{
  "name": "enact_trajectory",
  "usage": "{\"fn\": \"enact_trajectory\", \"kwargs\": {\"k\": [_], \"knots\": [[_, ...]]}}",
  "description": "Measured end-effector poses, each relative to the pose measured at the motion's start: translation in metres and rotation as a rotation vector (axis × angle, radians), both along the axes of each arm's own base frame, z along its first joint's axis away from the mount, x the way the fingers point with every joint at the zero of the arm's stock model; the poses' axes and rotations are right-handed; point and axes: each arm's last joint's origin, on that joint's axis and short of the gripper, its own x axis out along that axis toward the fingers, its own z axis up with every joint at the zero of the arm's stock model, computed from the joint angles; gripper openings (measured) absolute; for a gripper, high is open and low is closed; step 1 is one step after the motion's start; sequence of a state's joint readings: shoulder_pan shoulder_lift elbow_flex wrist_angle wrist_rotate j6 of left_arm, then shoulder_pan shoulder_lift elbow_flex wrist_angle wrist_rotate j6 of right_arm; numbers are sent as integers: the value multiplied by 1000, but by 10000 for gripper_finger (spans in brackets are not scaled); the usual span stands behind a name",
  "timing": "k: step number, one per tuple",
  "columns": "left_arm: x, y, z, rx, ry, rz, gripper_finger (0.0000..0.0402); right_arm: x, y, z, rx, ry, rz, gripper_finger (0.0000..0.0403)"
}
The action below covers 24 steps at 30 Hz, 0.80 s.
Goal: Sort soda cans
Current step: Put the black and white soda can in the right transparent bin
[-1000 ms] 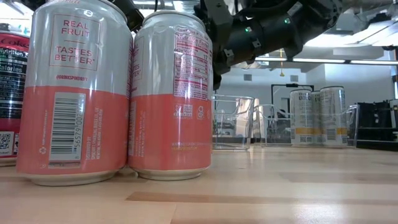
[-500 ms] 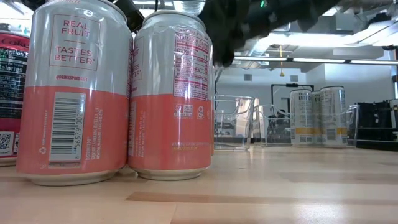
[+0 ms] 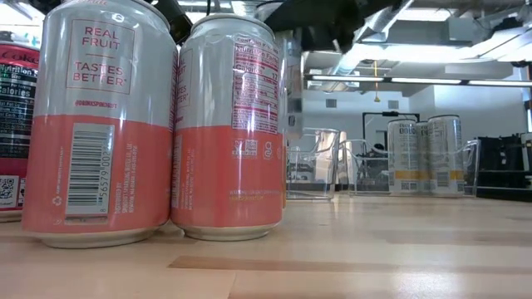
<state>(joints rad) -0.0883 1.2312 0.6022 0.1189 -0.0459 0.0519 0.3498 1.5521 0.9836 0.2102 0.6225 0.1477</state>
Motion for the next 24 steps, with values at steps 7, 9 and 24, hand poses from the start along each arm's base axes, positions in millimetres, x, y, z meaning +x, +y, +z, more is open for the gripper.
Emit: {"fn": "enact_trajectory", "kwargs": {"k": [7,9,24], "knots": [[0,1,0,4,-1,23,148,-28,10,23,-49,-26,-115,253],[0,1,0,-2,-1,26,148,-36,9,26,-39,-17,-163,253],[0,1,1,-13,-7,32,148,-80,6,36,-59,-32,-426,253]]}}
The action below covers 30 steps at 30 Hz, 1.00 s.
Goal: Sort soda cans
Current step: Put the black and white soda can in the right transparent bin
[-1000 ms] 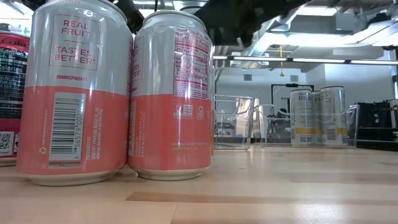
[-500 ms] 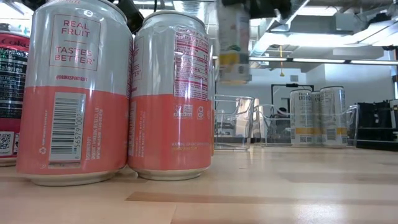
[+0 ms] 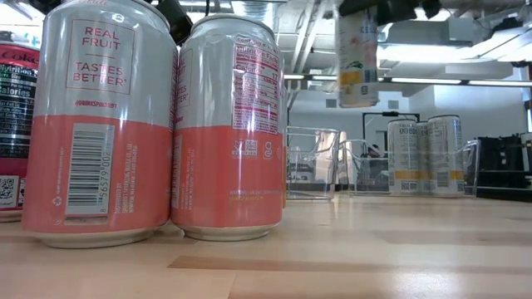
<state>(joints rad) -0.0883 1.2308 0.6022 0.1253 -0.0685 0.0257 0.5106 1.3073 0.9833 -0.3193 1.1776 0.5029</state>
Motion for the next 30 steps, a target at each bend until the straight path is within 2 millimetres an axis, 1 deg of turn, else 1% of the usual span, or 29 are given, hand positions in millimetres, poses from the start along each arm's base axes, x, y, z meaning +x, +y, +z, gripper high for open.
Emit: {"fn": "enact_trajectory", "kwargs": {"k": [3,11,17,21,25,27,30], "knots": [[0,0,0,0,0,0,148,-14,-10,2,26,3,-54,253],[0,0,0,0,-1,0,148,-52,-32,-1,56,-18,-218,253],[0,0,1,10,-11,-5,148,-68,-43,-4,50,-115,-320,253],[1,0,1,17,-15,-2,148,-80,-56,-18,62,-163,-389,253],[2,0,3,21,-37,-1,148,-95,-71,-37,87,-196,-455,253],[2,0,4,27,-50,-4,148,-102,-76,-47,104,-209,-477,253],[3,0,5,36,-61,-9,148,-109,-80,-54,98,-243,-484,253]]}}
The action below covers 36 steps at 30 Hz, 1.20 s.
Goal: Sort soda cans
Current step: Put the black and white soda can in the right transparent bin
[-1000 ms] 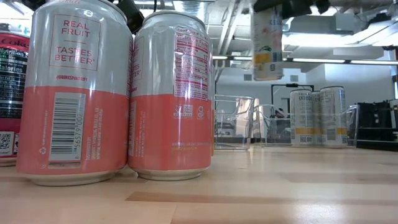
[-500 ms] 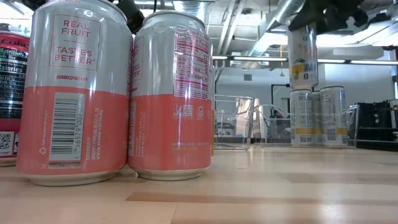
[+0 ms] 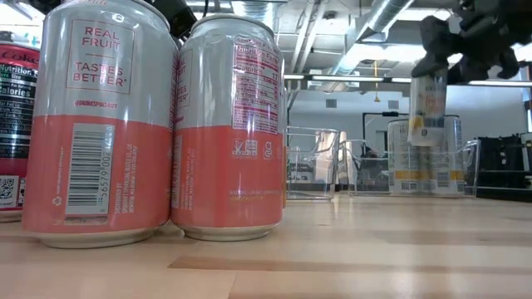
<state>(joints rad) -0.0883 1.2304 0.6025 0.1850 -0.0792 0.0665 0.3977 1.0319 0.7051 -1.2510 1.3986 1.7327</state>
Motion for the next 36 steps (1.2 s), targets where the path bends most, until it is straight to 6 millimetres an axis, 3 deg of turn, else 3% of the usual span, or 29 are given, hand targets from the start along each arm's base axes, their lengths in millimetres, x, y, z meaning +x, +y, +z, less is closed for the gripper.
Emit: {"fn": "enact_trajectory", "kwargs": {"k": [17,36], "knots": [[1,2,2,35,-22,8,148,0,-15,0,19,12,-84,253],[3,4,7,130,-73,55,148,26,-43,-3,135,89,-186,253]]}}
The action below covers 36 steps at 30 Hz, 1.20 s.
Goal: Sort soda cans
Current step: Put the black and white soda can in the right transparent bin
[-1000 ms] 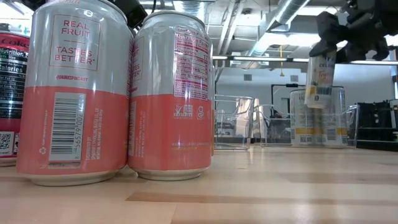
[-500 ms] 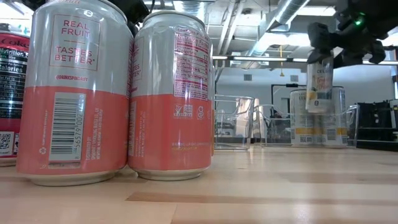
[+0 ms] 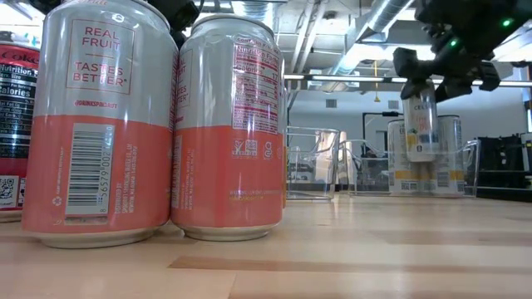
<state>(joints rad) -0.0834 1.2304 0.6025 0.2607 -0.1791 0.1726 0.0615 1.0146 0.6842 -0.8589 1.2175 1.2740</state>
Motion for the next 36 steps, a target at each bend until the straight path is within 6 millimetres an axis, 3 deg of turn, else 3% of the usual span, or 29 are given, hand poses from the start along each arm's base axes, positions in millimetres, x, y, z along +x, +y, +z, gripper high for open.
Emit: {"fn": "enact_trajectory", "kwargs": {"k": [19,27,36], "knots": [[-1,0,-2,0,25,-1,148,40,-13,-42,107,179,-16,254],[-1,0,-2,-6,24,1,148,40,-14,-43,140,169,-15,264],[-1,0,-1,-18,13,5,148,39,-15,-42,146,136,-32,312]]}}
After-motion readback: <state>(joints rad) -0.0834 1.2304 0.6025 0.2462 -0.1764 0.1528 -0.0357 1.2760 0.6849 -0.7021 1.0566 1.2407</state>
